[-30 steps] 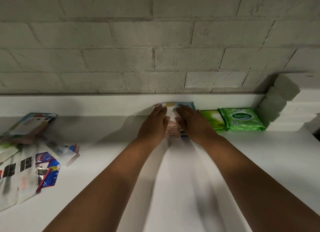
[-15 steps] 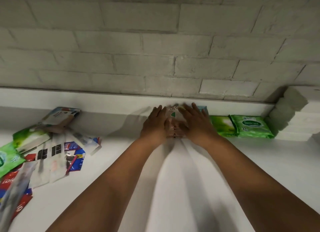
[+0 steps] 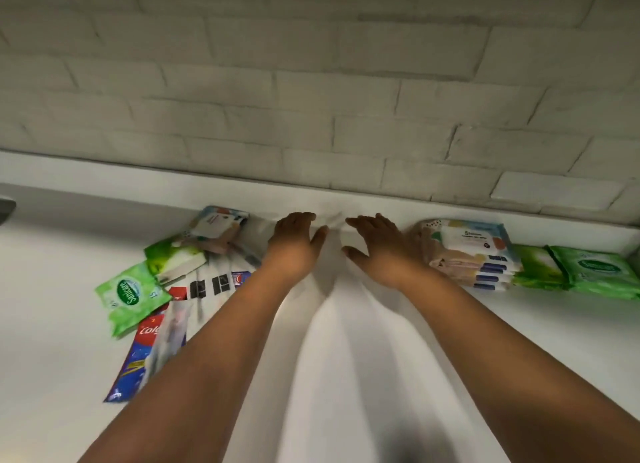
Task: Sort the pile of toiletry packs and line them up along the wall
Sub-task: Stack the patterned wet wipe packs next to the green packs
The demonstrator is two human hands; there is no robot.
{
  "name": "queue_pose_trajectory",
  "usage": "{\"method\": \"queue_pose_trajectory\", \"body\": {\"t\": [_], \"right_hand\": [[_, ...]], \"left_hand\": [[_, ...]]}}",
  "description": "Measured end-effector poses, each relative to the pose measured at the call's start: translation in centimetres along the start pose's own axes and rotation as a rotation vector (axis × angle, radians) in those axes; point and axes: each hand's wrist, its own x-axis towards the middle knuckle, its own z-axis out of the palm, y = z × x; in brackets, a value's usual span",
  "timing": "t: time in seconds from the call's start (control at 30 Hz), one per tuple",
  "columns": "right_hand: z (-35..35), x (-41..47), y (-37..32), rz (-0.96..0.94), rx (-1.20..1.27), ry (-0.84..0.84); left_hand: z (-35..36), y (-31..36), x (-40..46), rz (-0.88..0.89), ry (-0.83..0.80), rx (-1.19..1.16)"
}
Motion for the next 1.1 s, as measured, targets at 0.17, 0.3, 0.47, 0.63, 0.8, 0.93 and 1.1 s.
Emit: {"method": "queue_pose_trajectory", "body": {"t": [0.17, 0.3, 0.47, 0.63, 0.8, 0.93, 1.1], "right_hand": [[2.3, 3.4, -7.3, 0.052, 0.308, -0.078], [5.1, 5.9, -11.4, 0.085, 0.396, -0.097], [8.2, 8.4, -14.5, 0.119, 0.391, -0.147], [10.9, 11.1, -16.5, 0.203, 0.332, -0.188], [12.5, 13.1, -18.6, 0.317, 0.325, -0.132], [13.9, 14.7, -19.9, 0.37, 0.321, -0.083], [14.9, 15.2, -19.4, 0.348, 0.301, -0.059]], "left_hand": [[-3.8, -6.8, 1.1, -0.054, -0.032, 0.053], [-6.0, -12.1, 2.3, -0.056, 0.004, 0.057], [-8.1, -17.0, 3.9, -0.126, -0.013, 0.132], [-9.0, -20.9, 5.4, -0.268, -0.074, 0.272], [-8.6, -23.2, 6.9, -0.373, -0.106, 0.344], [-8.3, -24.0, 7.7, -0.33, -0.24, 0.441], [-7.9, -24.5, 8.5, -0.374, -0.178, 0.299]]}}
